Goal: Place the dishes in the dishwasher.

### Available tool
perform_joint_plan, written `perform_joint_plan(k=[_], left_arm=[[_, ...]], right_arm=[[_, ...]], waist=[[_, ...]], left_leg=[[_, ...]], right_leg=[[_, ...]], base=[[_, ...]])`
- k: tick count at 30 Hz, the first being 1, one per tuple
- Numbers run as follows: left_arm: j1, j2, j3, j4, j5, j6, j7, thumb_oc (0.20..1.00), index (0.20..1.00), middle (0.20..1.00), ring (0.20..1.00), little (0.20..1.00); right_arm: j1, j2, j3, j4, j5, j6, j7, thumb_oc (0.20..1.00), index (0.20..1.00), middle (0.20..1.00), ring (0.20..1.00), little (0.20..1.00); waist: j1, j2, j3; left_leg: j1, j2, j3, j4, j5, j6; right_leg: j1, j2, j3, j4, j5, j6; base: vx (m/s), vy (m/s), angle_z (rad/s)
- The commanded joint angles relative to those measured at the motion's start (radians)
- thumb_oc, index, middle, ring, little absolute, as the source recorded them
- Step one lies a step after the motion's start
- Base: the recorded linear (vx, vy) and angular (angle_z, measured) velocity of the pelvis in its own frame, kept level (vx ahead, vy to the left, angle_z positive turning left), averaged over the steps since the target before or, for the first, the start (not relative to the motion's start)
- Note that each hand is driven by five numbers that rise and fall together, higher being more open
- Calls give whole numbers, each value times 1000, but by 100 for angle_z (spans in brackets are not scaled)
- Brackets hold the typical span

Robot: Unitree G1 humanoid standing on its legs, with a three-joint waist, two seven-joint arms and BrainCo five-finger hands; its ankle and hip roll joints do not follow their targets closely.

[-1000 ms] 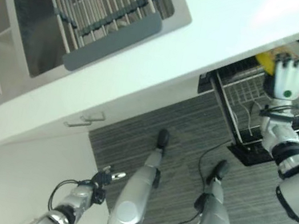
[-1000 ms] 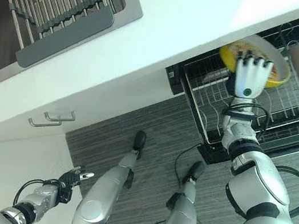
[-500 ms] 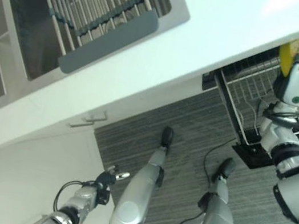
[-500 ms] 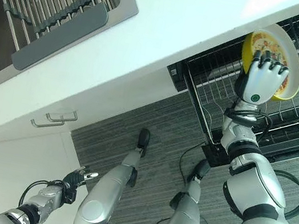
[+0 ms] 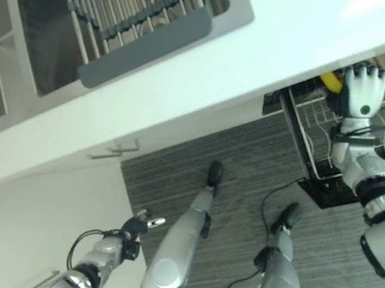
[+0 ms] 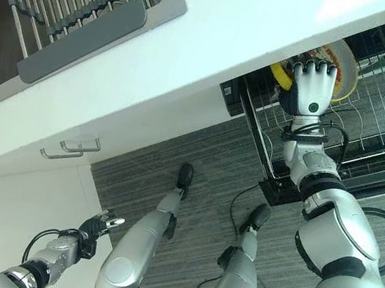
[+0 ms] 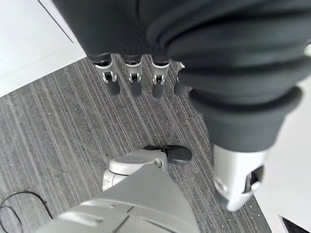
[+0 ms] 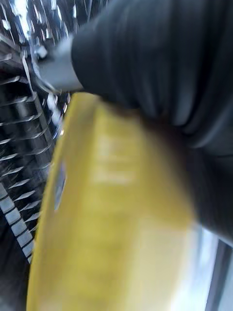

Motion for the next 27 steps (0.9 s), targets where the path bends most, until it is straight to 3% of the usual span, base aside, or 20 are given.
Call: perform_joint_plan(k=[1,6,7,12,17,22,27], left_arm=[[-1,48,-45,12,-15,-5,5,1000,1000,1000,1000,1000],[3,33,-47,-14,-16,18,28,1000,1000,1000,1000,1000],[3,30,-45,-15,-11,18,29,1000,1000,1000,1000,1000],[4,22,-35,-39,1,41,41,1000,1000,1000,1000,1000],[-3,12,-34,-36,-2,45,50,1000,1000,1000,1000,1000],[0,-4,-26,-29,-9,47,65,1000,1000,1000,1000,1000],[12,-24,-2,-23,-10,56,84,1000,1000,1000,1000,1000]], right_arm=[[-103,-2,-9,6,76,45,-4,1000,1000,1000,1000,1000],[-85,13,-76,30,307,178,106,1000,1000,1000,1000,1000],[-80,23,-103,45,375,204,190,1000,1000,1000,1000,1000],[-64,56,-190,87,539,229,264,1000,1000,1000,1000,1000],[-60,69,-217,95,559,235,284,1000,1000,1000,1000,1000],[-35,108,-286,78,843,118,302,1000,1000,1000,1000,1000],[21,198,-361,-67,958,-76,342,1000,1000,1000,1000,1000]], waist=[[44,-43,-18],[39,-37,-18],[40,-35,-18],[40,-30,-18],[36,-29,-18],[26,-28,-18],[6,-43,-18]], left_leg=[[-18,22,-13,74,-71,-39],[-16,21,-9,67,-70,-40],[-16,20,-11,66,-70,-42],[-7,22,-7,66,-70,-43],[-1,22,-6,65,-71,-43],[19,23,0,67,-75,-43],[65,31,19,65,-78,-46]], right_leg=[[-76,-135,-33,119,36,90],[-82,-139,-28,117,39,89],[-83,-140,-27,117,38,89],[-83,-145,-23,125,35,86],[-80,-144,-18,126,33,85],[-68,-143,-9,131,27,79],[-28,-135,1,124,19,71]], base=[[0,0,0],[-1,13,0],[0,0,0],[0,0,0],[0,0,0],[12,29,0],[14,16,-2]])
